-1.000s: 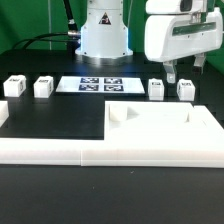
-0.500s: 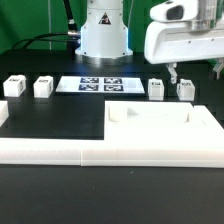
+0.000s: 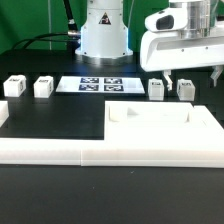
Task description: Assemble square table
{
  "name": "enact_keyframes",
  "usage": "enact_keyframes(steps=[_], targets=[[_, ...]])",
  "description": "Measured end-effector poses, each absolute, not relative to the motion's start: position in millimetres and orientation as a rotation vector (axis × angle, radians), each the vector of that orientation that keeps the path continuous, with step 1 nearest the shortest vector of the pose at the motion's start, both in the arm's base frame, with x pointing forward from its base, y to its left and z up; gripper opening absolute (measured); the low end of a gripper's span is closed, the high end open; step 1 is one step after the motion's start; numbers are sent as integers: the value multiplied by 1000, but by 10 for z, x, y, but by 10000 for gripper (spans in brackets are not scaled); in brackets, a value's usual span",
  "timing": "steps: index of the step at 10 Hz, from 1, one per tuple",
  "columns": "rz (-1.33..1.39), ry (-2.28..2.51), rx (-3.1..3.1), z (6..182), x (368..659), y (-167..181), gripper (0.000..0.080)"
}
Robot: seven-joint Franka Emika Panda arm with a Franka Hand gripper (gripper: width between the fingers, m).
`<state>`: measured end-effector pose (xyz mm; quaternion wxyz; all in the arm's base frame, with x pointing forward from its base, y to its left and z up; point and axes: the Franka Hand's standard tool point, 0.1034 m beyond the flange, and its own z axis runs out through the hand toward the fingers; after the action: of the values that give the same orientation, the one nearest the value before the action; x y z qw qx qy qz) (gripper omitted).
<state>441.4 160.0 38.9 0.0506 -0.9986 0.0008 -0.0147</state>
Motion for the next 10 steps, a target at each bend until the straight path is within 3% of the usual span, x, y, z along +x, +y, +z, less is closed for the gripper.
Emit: enact_keyframes(steps=[2,8,10], targets=[[396,125,-3065,476,4308,1663,649],[1002,153,-2944,456,4303,1574,649],[1257,213,-2805,364,4158,1664,649]])
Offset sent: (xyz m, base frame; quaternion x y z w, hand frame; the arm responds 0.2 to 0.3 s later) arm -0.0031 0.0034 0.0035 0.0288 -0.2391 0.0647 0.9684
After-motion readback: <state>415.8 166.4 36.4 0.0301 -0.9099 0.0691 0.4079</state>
